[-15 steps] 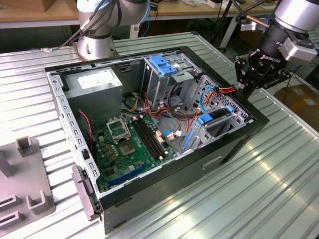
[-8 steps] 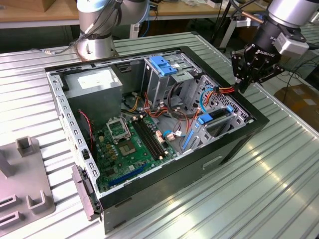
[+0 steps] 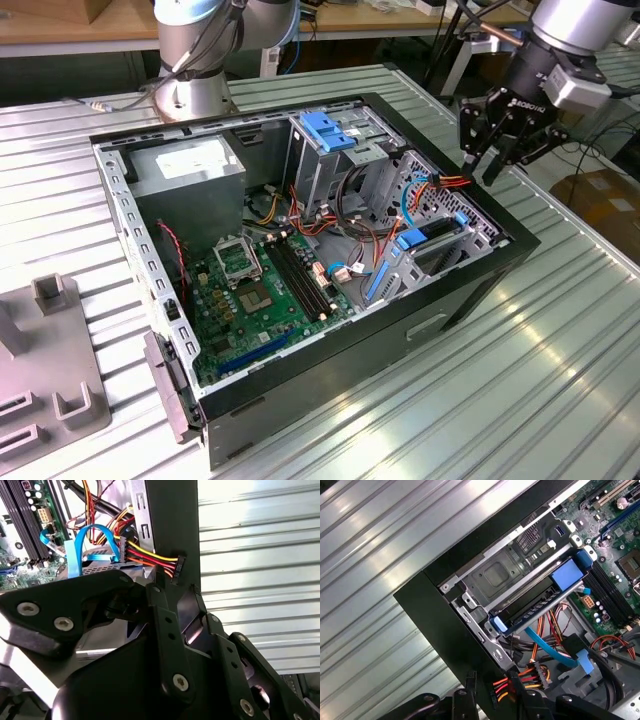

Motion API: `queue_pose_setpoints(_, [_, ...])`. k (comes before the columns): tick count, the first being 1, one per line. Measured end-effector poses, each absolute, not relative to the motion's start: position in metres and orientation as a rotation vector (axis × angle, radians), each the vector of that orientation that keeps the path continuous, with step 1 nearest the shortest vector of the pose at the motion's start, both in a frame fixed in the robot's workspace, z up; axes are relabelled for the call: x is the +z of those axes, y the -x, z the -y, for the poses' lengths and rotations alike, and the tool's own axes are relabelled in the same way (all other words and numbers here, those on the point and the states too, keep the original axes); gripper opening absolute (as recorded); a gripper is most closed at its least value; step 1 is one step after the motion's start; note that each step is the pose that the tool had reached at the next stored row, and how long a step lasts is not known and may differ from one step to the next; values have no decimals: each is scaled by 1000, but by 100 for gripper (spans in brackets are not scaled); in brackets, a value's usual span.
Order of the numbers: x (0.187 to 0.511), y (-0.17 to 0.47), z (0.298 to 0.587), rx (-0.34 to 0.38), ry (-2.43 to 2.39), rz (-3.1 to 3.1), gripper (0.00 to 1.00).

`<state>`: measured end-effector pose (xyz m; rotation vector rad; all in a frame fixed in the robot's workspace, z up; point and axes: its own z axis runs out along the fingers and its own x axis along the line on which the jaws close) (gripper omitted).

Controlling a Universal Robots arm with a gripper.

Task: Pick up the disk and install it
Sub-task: 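Insert the first disk wire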

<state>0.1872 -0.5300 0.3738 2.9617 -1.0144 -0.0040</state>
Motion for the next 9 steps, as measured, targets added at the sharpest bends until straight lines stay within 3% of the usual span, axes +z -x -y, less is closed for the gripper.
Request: queue_pose_setpoints(9, [371, -191, 525, -1, -2962, 1014, 38])
